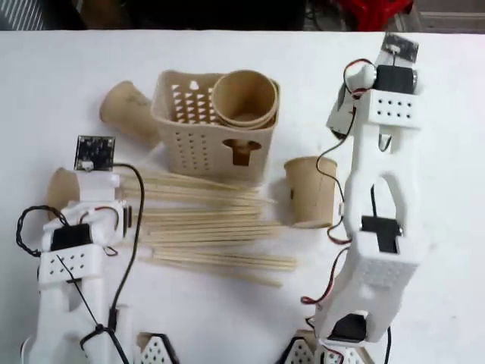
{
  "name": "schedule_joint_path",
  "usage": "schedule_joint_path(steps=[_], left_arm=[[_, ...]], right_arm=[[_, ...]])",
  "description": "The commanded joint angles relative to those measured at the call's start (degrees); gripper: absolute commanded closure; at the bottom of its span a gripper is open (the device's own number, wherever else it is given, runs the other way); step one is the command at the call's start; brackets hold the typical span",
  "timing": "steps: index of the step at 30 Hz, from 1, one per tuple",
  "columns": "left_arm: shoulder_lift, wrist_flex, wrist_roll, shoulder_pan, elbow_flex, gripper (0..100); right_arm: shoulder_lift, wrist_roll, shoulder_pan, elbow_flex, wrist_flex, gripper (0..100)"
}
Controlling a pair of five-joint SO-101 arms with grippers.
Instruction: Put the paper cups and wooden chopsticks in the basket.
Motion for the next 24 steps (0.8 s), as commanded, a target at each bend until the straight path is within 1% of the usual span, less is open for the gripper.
schedule_joint_path(steps=[1, 6, 14, 19, 21, 24], left_arm=[[0.13, -0.88, -0.35, 0.75, 0.26, 87], [0.13, -0.88, -0.35, 0.75, 0.26, 87], [-0.04, -0.88, -0.35, 0.57, 0.26, 87], [-0.13, -0.88, -0.35, 0.57, 0.26, 87], [-0.13, -0.88, -0.35, 0.57, 0.26, 87], [-0.13, -0.88, -0.35, 0.57, 0.26, 87]], right_arm=[[1.54, -3.08, -2.15, -4.75, 0.4, 77.3], [6.73, -3.08, -2.42, -10.64, 0.48, 77.3], [17.63, -2.9, -3.38, -10.73, 1.1, 77.6], [18.68, -2.37, -3.3, -4.31, 1.1, 77.6], [17.8, -0.18, -3.3, -0.97, 1.1, 77.7], [15.52, 3.34, -2.86, 3.08, 1.1, 83.0]])
